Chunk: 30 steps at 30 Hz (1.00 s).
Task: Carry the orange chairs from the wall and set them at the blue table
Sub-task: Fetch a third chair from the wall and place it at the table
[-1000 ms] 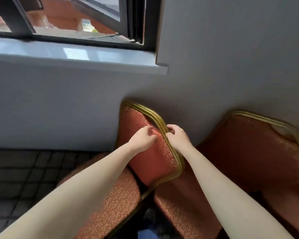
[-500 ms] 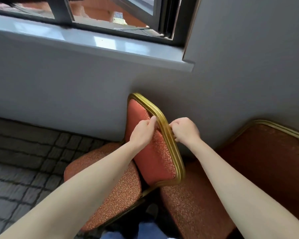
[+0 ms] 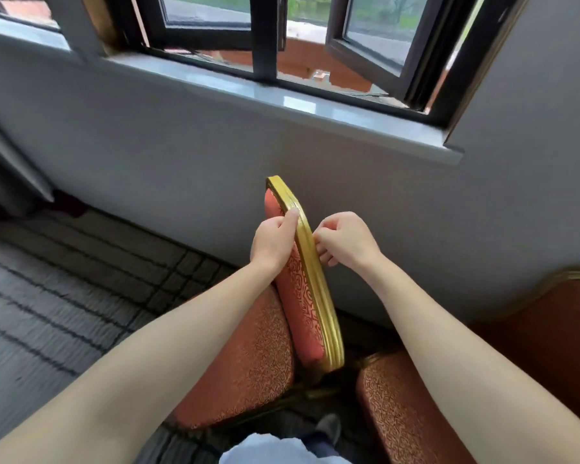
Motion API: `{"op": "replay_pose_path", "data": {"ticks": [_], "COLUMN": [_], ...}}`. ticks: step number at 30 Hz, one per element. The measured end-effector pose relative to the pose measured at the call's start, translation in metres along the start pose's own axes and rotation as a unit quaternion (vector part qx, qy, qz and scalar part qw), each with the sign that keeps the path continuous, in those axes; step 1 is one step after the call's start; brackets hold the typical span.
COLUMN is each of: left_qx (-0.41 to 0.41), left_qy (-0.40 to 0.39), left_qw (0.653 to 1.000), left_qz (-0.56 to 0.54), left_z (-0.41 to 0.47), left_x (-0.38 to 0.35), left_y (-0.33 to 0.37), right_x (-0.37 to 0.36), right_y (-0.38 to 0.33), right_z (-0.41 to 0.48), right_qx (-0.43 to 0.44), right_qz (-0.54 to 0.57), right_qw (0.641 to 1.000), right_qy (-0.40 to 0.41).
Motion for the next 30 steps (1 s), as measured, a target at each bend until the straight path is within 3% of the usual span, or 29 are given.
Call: {"op": "replay_pose_path", "data": {"ticks": [6,10,15,18,21,24,27,30], "left_qx": [0.032,0.055,0.096,0.141,0.159,0.181,0.239,0.338], "left_qy": [0.088,0.132,0.157,0.18,0.194,0.207,0.285,0.355], "left_qw": [0.995,0.988,0.981,0.97,0.963,0.961,0.925,0.84], "left_qz": [-0.039,-0.062,-0.068,-0.083,-0.103,-0.006,0.076,0.234], "left_z": [-0.016,-0.026,-0.039,-0.053,-0.067,-0.081,-0.103,-0.127], "left_x": [0.077,0.12,0.162,0.183,0.195,0.204,0.216,0.216], "left_y": [-0.029,-0.047,-0.063,-0.071,-0.076,-0.079,-0.084,-0.08], "right_x": [-0.064,-0.106,-0.14,-0.17,-0.202,-0.221,-0.247,-0.269], "right_y": [-0.05,-0.084,-0.138,-0.156,-0.164,-0.178,-0.191,-0.203], "right_z": [-0.005,0.007,0.029,0.034,0.032,0.032,0.029,0.025], "right_qx": [0.047,0.106,0.255,0.345,0.446,0.495,0.496,0.517], "right_qz": [0.044,0.0,-0.076,-0.083,-0.152,-0.156,-0.182,-0.216], "right_qw": [0.992,0.98,0.96,0.926,0.855,0.815,0.789,0.769], "right_qy": [-0.105,-0.166,-0.089,-0.133,-0.218,-0.258,-0.314,-0.306]}}
Point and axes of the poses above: each hand's wrist, its own z-axis towards the middle knuckle, its own x-axis out of the back of the hand, y = z × x, the point moved 8 cm from there along z, towards the middle knuckle, and after that the axes turned 10 degrees about z, right-handed, at the moved point
